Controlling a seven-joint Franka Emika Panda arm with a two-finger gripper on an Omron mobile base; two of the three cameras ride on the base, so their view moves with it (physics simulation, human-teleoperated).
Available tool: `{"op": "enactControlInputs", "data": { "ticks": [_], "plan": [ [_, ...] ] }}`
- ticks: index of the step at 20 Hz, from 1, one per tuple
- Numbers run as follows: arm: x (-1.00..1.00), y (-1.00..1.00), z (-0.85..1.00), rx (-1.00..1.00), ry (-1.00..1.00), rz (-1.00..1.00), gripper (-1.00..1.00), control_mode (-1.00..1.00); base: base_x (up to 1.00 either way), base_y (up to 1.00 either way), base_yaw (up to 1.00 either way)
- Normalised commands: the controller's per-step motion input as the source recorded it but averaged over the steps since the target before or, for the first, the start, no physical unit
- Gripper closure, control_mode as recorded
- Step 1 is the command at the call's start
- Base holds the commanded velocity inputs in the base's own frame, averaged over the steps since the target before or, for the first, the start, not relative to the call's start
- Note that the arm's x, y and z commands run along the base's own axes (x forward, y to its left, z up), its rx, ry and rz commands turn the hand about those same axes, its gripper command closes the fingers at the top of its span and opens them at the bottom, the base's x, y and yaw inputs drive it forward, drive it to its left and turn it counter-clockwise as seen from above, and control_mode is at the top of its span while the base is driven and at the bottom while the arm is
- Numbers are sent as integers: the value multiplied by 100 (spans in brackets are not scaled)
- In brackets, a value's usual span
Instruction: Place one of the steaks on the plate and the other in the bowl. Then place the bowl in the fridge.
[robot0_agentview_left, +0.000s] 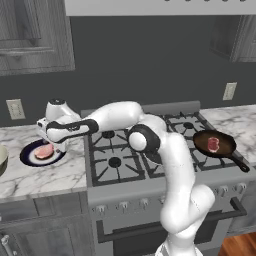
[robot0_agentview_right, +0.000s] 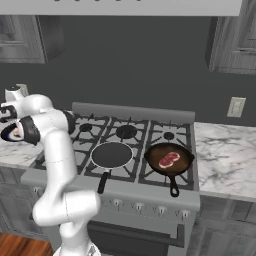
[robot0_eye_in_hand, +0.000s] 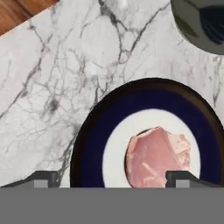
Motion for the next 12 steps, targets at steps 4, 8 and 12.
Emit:
{"op": "enactControlInputs", "data": {
  "ticks": [4, 8, 12],
  "plan": [
    [-91, -100, 7, 9, -3, 0, -100, -100, 0, 0, 0],
    [-99, -100, 60, 17, -2, 0, -100, -100, 0, 0, 0],
    [-82, -100, 88, 25, 0, 0, -100, -100, 0, 0, 0]
  ]
}}
